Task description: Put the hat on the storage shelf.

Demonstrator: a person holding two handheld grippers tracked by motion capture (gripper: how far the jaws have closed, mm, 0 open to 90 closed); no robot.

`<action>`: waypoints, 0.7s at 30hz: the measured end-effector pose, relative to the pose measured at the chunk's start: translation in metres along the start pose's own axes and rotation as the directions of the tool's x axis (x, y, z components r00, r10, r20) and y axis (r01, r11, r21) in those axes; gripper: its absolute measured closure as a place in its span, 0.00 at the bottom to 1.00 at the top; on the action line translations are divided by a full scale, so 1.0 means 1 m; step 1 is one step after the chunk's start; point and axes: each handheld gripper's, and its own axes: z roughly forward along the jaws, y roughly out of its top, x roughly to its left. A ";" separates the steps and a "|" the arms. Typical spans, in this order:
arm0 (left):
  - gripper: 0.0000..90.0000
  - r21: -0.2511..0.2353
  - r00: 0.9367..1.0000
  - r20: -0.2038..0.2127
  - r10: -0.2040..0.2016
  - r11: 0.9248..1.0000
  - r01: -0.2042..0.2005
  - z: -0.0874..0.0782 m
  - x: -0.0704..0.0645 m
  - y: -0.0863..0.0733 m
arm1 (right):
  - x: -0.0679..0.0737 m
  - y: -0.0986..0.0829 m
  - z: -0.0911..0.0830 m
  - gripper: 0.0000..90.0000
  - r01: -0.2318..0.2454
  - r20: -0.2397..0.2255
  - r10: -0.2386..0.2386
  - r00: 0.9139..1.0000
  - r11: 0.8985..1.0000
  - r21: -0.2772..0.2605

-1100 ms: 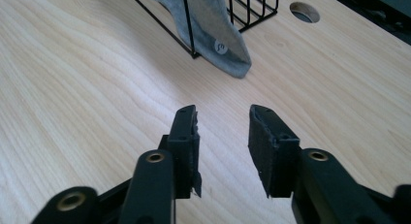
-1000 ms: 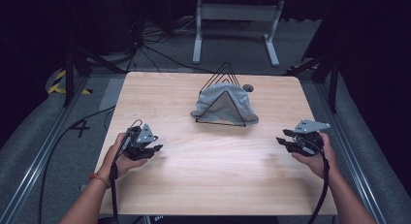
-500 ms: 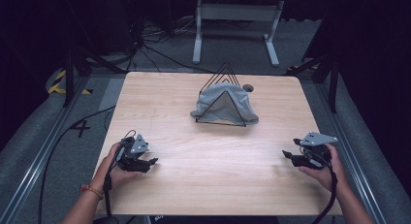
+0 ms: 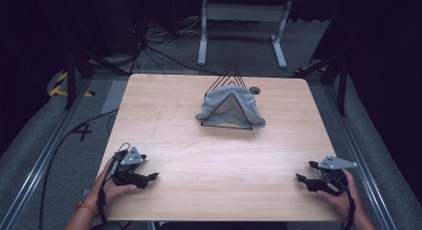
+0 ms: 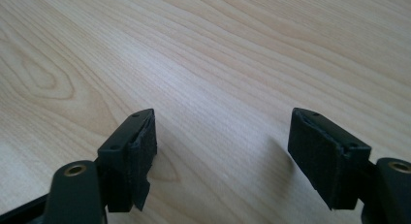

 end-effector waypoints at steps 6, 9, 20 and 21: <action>0.19 0.001 0.999 -0.021 -0.028 1.000 0.028 0.000 -0.002 -0.001 | -0.005 -0.007 -0.003 0.26 -0.072 0.016 0.072 0.997 0.997 -0.010; 0.18 0.001 0.999 -0.026 -0.028 1.000 0.028 0.000 -0.002 -0.001 | -0.005 -0.007 -0.003 0.26 -0.075 0.012 0.075 0.997 0.997 -0.010; 0.17 0.008 0.998 -0.035 -0.045 0.999 0.045 0.000 -0.003 0.000 | -0.006 -0.006 -0.002 0.25 -0.088 0.035 0.088 0.996 0.996 -0.008; 0.17 0.008 0.998 -0.035 -0.045 0.999 0.045 0.000 -0.003 0.000 | -0.006 -0.006 -0.002 0.25 -0.092 0.037 0.092 0.995 0.996 -0.008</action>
